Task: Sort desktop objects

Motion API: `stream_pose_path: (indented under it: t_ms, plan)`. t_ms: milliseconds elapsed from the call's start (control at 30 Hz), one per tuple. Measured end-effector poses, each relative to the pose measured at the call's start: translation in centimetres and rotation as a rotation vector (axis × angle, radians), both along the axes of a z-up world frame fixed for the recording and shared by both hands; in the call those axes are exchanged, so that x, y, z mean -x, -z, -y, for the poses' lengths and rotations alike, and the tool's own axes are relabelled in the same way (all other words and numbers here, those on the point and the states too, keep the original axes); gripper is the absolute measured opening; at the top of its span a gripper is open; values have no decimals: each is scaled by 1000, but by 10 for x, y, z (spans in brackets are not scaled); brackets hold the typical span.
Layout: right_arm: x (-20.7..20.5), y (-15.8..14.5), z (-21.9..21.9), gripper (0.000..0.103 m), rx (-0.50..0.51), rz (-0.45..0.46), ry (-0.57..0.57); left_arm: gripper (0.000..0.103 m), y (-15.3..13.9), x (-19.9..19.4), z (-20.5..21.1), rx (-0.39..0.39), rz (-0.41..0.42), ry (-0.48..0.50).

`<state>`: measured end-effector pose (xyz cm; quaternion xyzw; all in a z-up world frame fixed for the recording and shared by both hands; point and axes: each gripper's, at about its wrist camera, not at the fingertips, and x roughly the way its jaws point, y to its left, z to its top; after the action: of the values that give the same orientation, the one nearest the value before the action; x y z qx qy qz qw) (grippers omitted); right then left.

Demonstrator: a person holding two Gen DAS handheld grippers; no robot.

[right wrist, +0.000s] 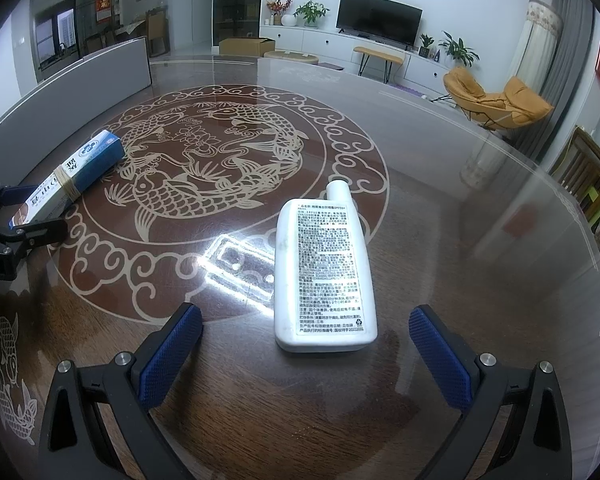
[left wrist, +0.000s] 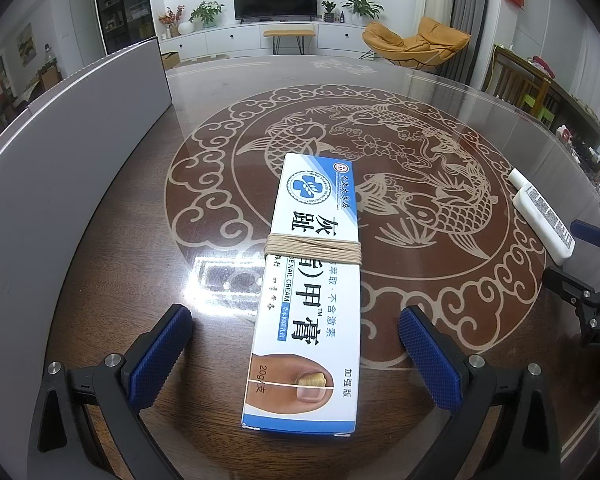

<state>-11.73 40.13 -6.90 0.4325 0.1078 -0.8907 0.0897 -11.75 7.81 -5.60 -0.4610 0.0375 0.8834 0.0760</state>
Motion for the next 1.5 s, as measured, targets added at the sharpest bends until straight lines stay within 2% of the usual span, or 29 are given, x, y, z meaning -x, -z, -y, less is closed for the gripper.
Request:
stream_pose_path:
  t_ms: [1500]
  plan:
    - [2, 1, 1, 103, 2, 2, 2, 103, 2, 1, 0, -1, 0, -2]
